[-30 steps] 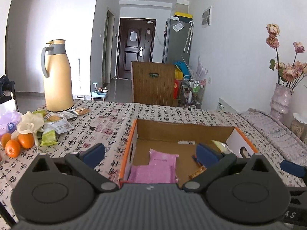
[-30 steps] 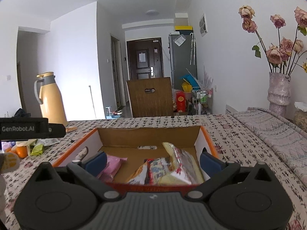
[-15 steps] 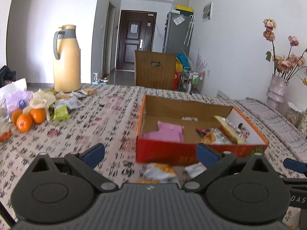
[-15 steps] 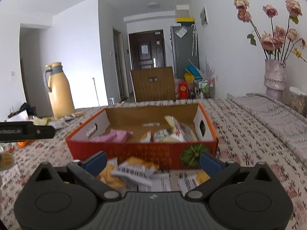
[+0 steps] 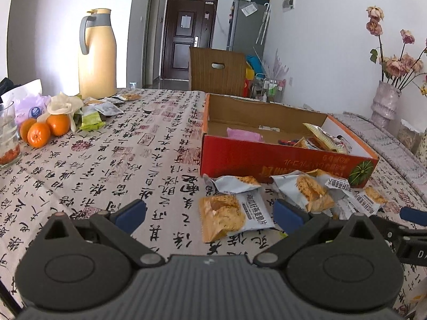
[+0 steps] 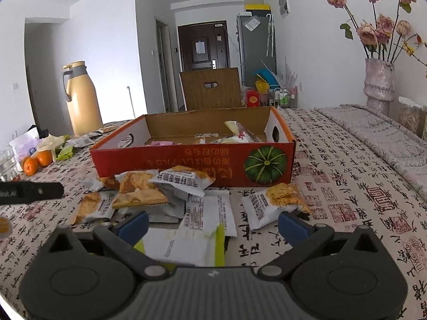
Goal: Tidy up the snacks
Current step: 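Move both grippers back to the snack pile in front of the box, then grasp a white biscuit packet with the right gripper while the left grasps another, then carry both packets over the box and open both grippers to drop them, then move both grippers back to the snack pile in front of the box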
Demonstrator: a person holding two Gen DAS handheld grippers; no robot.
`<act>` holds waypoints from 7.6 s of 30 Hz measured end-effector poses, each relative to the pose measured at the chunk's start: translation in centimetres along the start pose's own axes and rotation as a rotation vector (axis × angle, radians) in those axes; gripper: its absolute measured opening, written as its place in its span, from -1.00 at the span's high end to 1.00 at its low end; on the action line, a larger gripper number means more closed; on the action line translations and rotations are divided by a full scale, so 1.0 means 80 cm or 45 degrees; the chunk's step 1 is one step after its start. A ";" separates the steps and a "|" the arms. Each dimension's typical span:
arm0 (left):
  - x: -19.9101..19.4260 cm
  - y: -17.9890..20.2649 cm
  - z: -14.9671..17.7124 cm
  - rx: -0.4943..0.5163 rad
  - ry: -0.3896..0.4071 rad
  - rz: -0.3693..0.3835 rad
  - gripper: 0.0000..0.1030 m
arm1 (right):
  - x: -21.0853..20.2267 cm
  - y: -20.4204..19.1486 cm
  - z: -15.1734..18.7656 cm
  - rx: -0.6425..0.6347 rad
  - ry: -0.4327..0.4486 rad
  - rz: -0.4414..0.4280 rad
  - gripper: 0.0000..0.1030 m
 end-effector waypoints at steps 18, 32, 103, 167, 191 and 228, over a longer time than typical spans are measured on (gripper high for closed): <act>0.023 -0.050 -0.020 -0.008 0.012 -0.076 -1.00 | 0.058 -0.101 -0.056 -0.137 0.026 -0.160 -0.34; 0.057 -0.060 -0.010 -0.050 -0.016 0.005 -1.00 | 0.114 -0.099 -0.024 -0.087 -0.158 -0.123 0.09; 0.085 0.032 0.009 0.080 -0.292 -0.064 -0.29 | 0.044 0.054 -0.018 0.115 0.097 0.020 0.19; 0.158 0.085 -0.160 0.174 0.089 -0.036 -0.30 | 0.166 0.014 -0.154 -0.010 0.136 -0.053 0.18; 0.156 0.073 -0.154 0.100 0.110 -0.044 -1.00 | 0.163 0.027 -0.148 0.048 0.152 -0.006 -1.00; 0.032 0.006 -0.007 0.178 -0.093 -0.179 -1.00 | 0.014 -0.007 -0.023 0.000 0.012 0.017 -1.00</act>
Point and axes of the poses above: each gripper's, at about its wrist camera, not at the fingertips, and x roughly the way its jaws point, y to its right, z to its underside, the point moved 5 cm from there along x, roughly the way its jaws point, and after that the axes turned 6 degrees about x, right-handed, at the moved point
